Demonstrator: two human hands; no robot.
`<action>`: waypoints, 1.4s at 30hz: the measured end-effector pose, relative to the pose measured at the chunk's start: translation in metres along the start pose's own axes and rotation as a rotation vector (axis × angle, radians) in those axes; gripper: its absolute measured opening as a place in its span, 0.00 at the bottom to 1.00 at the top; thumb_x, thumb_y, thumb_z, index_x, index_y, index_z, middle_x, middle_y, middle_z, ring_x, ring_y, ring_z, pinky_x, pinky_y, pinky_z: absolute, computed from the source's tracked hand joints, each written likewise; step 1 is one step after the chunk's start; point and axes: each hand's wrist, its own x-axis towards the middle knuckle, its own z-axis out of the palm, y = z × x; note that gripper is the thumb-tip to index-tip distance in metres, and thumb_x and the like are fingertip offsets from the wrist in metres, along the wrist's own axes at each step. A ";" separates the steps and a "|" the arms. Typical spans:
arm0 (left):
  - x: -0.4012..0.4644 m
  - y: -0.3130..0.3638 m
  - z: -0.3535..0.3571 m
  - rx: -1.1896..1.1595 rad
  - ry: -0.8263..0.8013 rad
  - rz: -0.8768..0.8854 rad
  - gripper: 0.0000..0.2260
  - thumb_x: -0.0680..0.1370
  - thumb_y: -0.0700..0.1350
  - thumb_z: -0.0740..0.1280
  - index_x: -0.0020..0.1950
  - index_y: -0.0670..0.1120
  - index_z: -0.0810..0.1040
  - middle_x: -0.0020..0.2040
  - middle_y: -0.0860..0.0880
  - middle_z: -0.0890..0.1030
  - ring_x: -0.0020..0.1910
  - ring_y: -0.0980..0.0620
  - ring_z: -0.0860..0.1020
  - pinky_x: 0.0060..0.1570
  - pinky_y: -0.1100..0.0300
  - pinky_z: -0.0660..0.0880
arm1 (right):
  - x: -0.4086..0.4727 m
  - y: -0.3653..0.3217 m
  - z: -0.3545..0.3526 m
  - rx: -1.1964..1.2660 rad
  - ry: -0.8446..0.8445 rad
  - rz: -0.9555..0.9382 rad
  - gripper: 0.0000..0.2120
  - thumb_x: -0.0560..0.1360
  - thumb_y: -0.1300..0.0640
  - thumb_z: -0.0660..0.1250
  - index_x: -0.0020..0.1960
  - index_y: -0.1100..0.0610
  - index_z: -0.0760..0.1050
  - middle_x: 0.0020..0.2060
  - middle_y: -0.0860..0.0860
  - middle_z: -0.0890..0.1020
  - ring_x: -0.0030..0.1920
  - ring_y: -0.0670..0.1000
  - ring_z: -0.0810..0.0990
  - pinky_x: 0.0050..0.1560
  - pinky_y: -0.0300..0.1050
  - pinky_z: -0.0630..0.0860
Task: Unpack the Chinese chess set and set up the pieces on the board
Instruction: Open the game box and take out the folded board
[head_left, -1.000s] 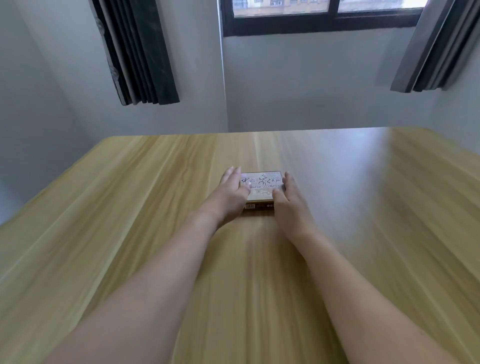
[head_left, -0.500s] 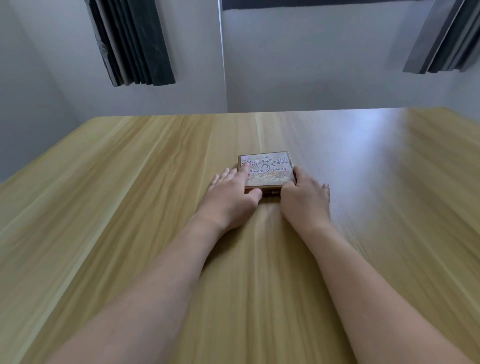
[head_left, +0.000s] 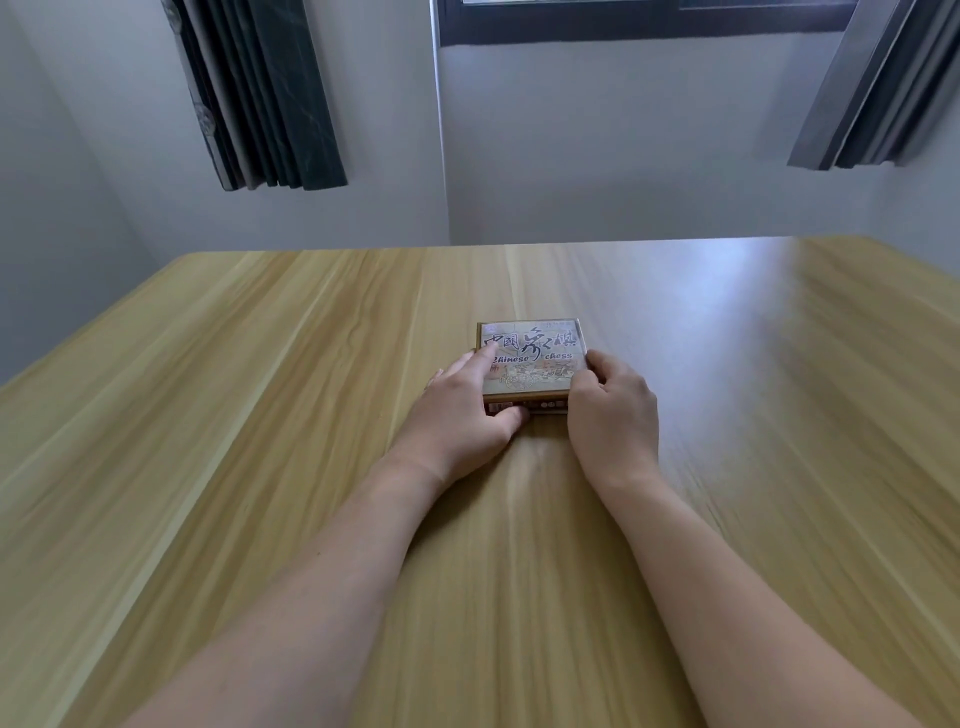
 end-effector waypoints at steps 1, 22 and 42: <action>0.000 0.000 0.000 -0.009 0.007 0.005 0.38 0.73 0.54 0.72 0.79 0.51 0.60 0.72 0.52 0.70 0.72 0.50 0.67 0.73 0.53 0.64 | 0.000 0.000 -0.001 0.009 -0.001 0.006 0.13 0.76 0.52 0.55 0.44 0.55 0.76 0.40 0.50 0.82 0.46 0.57 0.77 0.51 0.54 0.74; -0.027 -0.002 -0.031 -0.264 0.278 0.169 0.31 0.73 0.41 0.75 0.73 0.56 0.70 0.75 0.47 0.68 0.64 0.83 0.58 0.62 0.82 0.56 | -0.030 -0.030 0.008 0.256 0.092 -0.144 0.24 0.72 0.54 0.53 0.64 0.48 0.76 0.56 0.44 0.81 0.60 0.49 0.76 0.61 0.52 0.74; -0.076 -0.208 -0.191 -0.182 0.459 -0.169 0.26 0.74 0.41 0.73 0.71 0.52 0.73 0.65 0.52 0.77 0.62 0.53 0.76 0.62 0.64 0.69 | -0.118 -0.152 0.206 0.178 -0.528 -0.298 0.27 0.78 0.63 0.52 0.76 0.50 0.58 0.69 0.47 0.70 0.70 0.46 0.60 0.74 0.49 0.52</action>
